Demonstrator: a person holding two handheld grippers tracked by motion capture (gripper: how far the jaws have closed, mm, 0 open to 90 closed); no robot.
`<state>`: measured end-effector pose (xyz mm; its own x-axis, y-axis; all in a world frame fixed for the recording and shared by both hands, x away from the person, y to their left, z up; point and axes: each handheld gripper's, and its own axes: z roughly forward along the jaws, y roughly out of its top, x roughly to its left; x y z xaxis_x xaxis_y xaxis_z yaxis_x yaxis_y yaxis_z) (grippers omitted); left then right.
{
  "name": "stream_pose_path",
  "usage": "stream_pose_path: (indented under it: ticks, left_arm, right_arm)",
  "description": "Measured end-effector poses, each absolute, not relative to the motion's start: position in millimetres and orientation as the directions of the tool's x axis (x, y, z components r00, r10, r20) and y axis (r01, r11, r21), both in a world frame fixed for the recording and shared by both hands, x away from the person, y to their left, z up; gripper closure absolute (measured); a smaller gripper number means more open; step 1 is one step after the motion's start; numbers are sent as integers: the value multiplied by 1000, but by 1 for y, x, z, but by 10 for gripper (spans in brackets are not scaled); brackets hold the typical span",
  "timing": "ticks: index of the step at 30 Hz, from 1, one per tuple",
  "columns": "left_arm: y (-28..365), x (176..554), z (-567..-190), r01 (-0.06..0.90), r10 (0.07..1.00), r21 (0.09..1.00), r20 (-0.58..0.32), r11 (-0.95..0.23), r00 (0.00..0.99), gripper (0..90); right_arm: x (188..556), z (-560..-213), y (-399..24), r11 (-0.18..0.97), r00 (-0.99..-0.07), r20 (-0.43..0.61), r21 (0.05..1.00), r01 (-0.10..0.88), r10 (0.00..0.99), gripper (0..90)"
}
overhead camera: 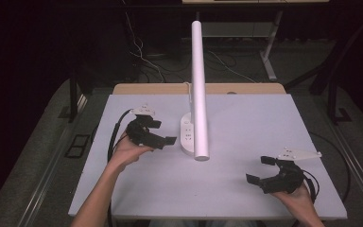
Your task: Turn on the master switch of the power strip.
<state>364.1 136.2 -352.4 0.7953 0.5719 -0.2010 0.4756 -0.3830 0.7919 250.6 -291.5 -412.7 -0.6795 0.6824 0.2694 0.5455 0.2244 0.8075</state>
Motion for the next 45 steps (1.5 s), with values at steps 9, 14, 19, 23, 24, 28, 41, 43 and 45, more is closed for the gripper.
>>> stream_pose_path:
  ticks: [9,14,19,23,24,28,41,43,45]
  left_arm:
    - [130,376,-349,462,564,782,-175,-418,807,38]
    - [124,387,-349,460,564,772,-162,-438,810,42]
    - [121,394,-350,463,565,762,-156,-452,810,46]
    - [120,402,-349,469,575,759,-155,-451,804,53]
    - [120,402,-349,469,575,759,-155,-451,804,55]
    - [120,409,-348,472,583,757,-150,-452,799,82]
    - [110,429,-350,516,616,731,-166,-447,770,201]
    - [110,431,-351,519,614,733,-176,-441,770,238]
    - [110,435,-353,521,619,740,-182,-426,764,282]
  right_arm:
    - [251,-413,-292,220,-677,275,806,549,683,1]
    - [251,-413,-291,221,-675,276,804,553,684,1]
    - [252,-413,-292,219,-676,276,805,551,683,1]
    - [252,-413,-292,224,-677,274,804,551,683,1]
    - [252,-413,-292,224,-677,273,804,551,683,0]
    - [252,-413,-292,225,-678,274,804,551,682,1]
    - [252,-414,-292,226,-677,273,803,551,683,1]
    - [252,-414,-292,226,-676,274,802,553,684,0]
    - [252,-414,-293,227,-677,271,803,551,684,0]
